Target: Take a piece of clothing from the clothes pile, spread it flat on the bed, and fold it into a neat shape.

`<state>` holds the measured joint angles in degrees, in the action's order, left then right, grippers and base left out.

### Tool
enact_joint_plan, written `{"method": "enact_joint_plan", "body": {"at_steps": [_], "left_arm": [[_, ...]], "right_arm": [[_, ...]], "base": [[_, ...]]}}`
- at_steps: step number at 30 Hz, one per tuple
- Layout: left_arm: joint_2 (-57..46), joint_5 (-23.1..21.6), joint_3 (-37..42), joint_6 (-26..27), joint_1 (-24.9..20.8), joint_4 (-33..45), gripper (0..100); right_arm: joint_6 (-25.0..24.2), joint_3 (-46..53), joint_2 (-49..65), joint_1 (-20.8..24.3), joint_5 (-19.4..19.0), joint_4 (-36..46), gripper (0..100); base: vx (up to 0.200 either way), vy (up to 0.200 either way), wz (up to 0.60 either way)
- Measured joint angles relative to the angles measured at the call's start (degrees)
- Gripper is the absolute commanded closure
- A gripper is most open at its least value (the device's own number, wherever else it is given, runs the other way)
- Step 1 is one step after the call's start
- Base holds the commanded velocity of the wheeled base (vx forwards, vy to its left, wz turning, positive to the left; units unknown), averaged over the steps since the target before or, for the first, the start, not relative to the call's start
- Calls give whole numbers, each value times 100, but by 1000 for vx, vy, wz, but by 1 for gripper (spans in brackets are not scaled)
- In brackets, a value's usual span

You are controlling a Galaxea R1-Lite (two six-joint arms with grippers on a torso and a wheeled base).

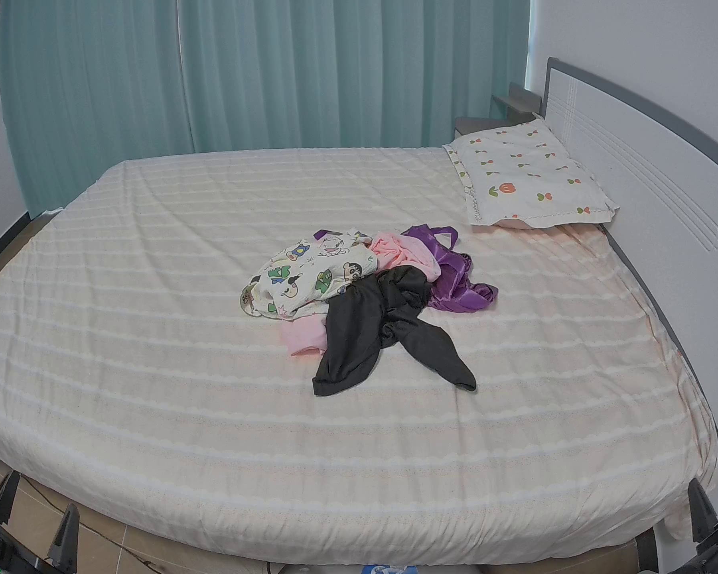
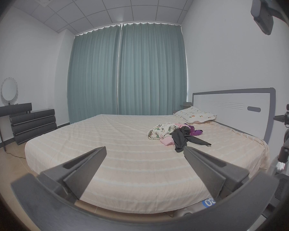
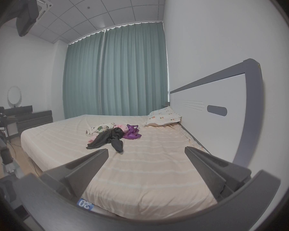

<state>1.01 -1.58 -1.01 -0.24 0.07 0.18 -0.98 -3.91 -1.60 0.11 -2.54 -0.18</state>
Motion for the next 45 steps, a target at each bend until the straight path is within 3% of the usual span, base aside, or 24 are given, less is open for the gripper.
{"method": "enact_joint_plan", "body": {"at_steps": [11, 23, 32, 45], "left_arm": [[0, 2, 0, 0, 0, -5, 0], [0, 0, 0, 4, 0, -7, 0], [0, 0, 0, 6, 0, -9, 0], [0, 0, 0, 11, 0, -9, 0]], "right_arm": [[-94, -914, -1753, 49, -819, -71, 0], [-463, -1546, -5118, 534, -1037, -1409, 0], [-1156, -2256, -7659, 1196, -750, -2560, 0], [-2026, -4057, -11401, 2130, 29, -3714, 0]], "base": [[0, 0, 0], [0, 0, 0], [0, 0, 0], [0, 0, 0]]}}
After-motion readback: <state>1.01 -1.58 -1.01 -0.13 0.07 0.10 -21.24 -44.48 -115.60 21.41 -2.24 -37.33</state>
